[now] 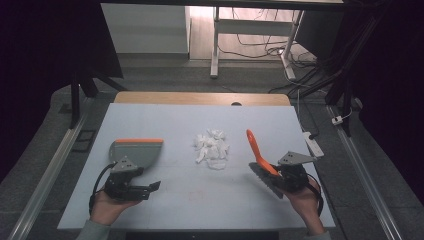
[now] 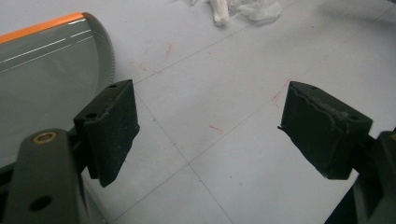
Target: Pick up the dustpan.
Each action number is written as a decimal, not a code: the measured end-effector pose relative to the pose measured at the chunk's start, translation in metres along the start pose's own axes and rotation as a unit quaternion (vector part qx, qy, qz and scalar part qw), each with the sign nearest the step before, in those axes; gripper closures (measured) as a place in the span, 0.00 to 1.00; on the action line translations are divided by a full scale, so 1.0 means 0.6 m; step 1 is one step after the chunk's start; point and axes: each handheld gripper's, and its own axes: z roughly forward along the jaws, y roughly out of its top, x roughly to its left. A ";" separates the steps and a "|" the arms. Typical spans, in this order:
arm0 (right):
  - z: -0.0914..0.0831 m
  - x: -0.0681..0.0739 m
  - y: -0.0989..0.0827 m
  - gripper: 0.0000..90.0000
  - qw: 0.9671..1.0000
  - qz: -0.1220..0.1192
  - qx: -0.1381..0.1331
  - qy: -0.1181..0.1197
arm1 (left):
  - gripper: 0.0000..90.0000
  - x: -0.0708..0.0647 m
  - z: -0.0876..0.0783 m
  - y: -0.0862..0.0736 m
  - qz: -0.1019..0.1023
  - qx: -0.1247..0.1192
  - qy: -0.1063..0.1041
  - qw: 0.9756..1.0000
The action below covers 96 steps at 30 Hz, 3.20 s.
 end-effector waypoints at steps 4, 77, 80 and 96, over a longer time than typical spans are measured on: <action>0.002 0.002 0.001 0.78 1.000 -0.002 0.000 0.002 | 0.22 0.006 -0.006 0.002 -0.012 0.006 0.011 1.000; 0.005 -0.001 -0.007 0.78 1.000 -0.001 0.010 -0.008 | 0.51 0.118 0.047 -0.044 -0.205 0.080 0.089 0.972; 0.005 -0.001 -0.007 0.78 1.000 0.000 0.010 -0.008 | 0.54 0.119 0.048 -0.044 -0.205 0.079 0.085 0.972; 0.003 -0.003 -0.008 0.78 1.000 0.002 0.006 -0.013 | 0.68 0.132 0.040 -0.054 -0.233 0.057 0.071 0.968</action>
